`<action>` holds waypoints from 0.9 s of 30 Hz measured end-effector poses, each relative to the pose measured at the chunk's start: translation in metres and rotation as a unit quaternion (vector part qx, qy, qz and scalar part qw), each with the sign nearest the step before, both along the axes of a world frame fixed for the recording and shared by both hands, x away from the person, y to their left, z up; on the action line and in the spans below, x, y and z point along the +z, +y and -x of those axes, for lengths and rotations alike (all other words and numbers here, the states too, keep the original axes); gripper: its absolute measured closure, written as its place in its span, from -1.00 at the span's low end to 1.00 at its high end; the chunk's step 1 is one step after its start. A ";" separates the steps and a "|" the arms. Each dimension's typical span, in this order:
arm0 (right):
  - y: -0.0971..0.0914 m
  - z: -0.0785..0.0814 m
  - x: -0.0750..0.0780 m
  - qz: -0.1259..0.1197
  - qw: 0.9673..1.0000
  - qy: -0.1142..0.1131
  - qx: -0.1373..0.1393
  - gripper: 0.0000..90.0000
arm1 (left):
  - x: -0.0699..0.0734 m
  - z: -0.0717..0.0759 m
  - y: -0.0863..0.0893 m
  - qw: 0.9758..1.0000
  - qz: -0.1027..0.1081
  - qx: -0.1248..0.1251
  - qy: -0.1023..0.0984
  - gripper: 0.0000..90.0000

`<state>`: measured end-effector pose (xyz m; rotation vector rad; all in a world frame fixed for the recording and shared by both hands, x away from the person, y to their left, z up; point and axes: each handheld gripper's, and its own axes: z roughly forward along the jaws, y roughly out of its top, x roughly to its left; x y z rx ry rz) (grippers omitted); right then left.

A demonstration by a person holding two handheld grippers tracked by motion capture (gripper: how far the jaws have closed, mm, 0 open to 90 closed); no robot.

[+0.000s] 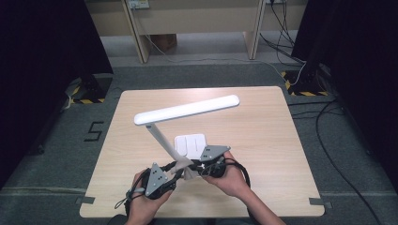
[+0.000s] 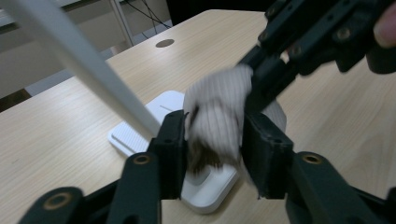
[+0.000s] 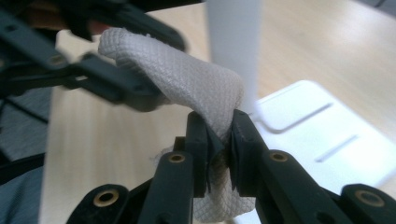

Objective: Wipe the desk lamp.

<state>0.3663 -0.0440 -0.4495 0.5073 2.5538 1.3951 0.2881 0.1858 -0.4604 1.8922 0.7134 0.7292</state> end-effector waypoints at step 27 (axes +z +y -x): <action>0.007 -0.008 0.052 -0.050 0.990 -0.118 -0.061 0.78 | -0.042 -0.044 0.007 0.994 0.034 0.027 0.095 0.18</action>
